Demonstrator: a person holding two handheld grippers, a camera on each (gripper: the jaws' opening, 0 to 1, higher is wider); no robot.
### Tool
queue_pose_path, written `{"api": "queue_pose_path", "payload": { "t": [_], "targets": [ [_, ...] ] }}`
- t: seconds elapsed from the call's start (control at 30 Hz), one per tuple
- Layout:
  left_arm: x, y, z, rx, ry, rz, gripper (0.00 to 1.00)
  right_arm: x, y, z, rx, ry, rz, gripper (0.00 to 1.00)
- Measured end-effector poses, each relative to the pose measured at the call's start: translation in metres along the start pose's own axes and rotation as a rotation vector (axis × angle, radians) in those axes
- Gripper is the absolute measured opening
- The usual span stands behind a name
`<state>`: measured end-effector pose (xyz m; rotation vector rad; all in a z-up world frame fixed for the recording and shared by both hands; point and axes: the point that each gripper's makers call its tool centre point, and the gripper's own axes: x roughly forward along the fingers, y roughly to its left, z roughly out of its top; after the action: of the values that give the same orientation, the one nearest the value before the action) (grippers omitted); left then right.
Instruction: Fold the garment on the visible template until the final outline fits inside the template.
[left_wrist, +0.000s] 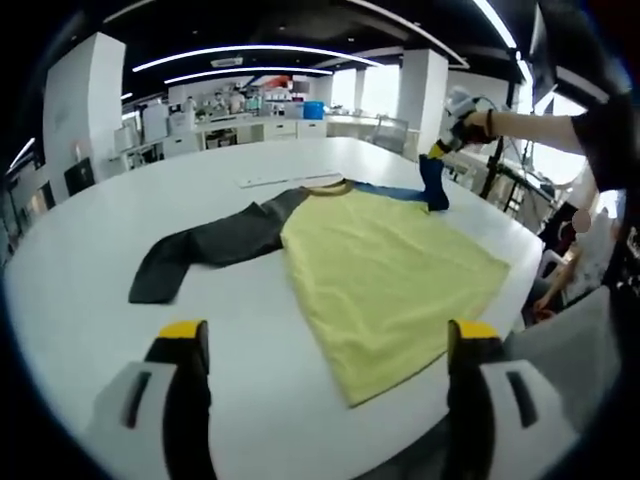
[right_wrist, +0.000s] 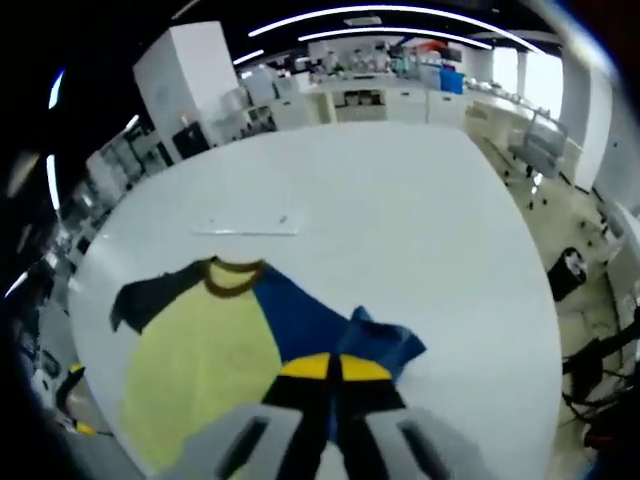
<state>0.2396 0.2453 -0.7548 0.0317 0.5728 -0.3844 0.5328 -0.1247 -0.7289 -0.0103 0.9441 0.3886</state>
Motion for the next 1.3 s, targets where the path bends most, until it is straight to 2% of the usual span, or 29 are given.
{"api": "queue_pose_path", "payload": {
  "t": [0.2, 0.43, 0.8, 1.13, 1.3],
  "targets": [
    [0.002, 0.004, -0.004, -0.034, -0.004, 0.019, 0.95, 0.008, 0.019, 0.002, -0.068, 0.014, 0.000, 0.00],
    [0.002, -0.001, -0.003, -0.025, 0.000, 0.006, 0.95, 0.017, 0.038, 0.009, -0.082, 0.016, 0.030, 0.00],
    [0.003, -0.003, -0.004, -0.031, -0.007, -0.003, 0.95, 0.027, 0.074, 0.019, -0.175, 0.028, 0.054, 0.00],
    [0.002, 0.001, -0.008, -0.045, -0.004, 0.003, 0.95, 0.034, 0.100, 0.028, -0.232, 0.008, 0.061, 0.00],
    [0.005, -0.001, -0.008, -0.041, -0.002, -0.005, 0.95, 0.038, 0.122, 0.030, -0.243, -0.003, 0.100, 0.00]
  ]
}}
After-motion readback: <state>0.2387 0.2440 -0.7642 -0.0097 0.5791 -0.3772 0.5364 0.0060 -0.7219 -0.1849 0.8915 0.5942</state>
